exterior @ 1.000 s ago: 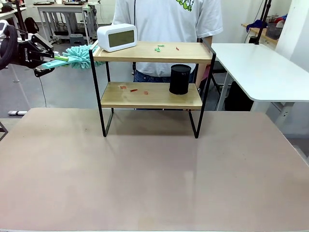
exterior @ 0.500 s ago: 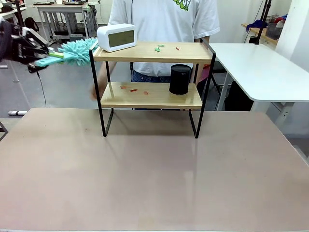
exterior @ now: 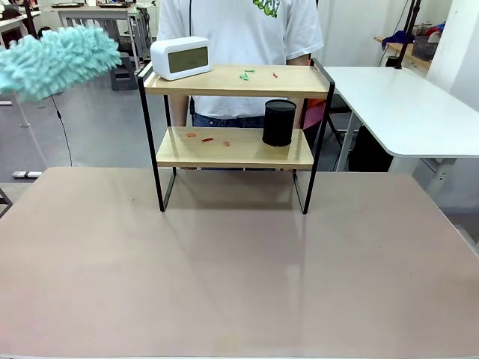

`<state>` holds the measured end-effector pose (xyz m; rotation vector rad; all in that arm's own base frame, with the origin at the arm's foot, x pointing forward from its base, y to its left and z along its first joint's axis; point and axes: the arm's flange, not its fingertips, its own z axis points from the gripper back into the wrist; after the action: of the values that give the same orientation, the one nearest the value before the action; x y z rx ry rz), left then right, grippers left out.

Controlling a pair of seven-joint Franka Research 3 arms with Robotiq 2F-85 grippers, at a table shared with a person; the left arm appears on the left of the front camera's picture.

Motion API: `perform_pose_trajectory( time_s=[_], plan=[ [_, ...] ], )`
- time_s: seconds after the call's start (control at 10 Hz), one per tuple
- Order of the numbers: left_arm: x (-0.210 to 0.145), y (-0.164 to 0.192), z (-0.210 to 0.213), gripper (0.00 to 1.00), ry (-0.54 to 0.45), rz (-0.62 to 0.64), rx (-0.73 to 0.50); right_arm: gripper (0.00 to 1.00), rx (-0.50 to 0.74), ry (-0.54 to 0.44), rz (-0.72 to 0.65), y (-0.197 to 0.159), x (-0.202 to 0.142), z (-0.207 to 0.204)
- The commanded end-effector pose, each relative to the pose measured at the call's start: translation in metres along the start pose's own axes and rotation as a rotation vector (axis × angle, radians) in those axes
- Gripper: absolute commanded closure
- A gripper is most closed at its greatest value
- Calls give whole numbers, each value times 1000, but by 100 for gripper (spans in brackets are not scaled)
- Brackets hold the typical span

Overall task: Clean the shelf.
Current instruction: Pick up the Duster from the human.

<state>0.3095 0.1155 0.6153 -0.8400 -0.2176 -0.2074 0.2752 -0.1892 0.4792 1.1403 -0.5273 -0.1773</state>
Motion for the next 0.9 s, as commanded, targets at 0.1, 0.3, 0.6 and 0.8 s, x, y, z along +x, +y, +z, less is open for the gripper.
perform_pose_trajectory(
  time_s=[0.1, 0.3, 0.6, 0.8],
  plan=[
    [-60, 24, -27, 100, 278, -243, 201, 0, 17, -12, 28, 1, 3, -1],
    [-59, 10, -18, 100, 245, -134, 134, 0, 17, -12, 28, 1, 3, -1],
    [-59, 10, -18, 100, 245, -134, 134, 0, 17, -12, 28, 1, 3, -1],
    [-59, 10, -18, 100, 245, -134, 134, 0, 17, -12, 28, 1, 3, -1]
  ],
)
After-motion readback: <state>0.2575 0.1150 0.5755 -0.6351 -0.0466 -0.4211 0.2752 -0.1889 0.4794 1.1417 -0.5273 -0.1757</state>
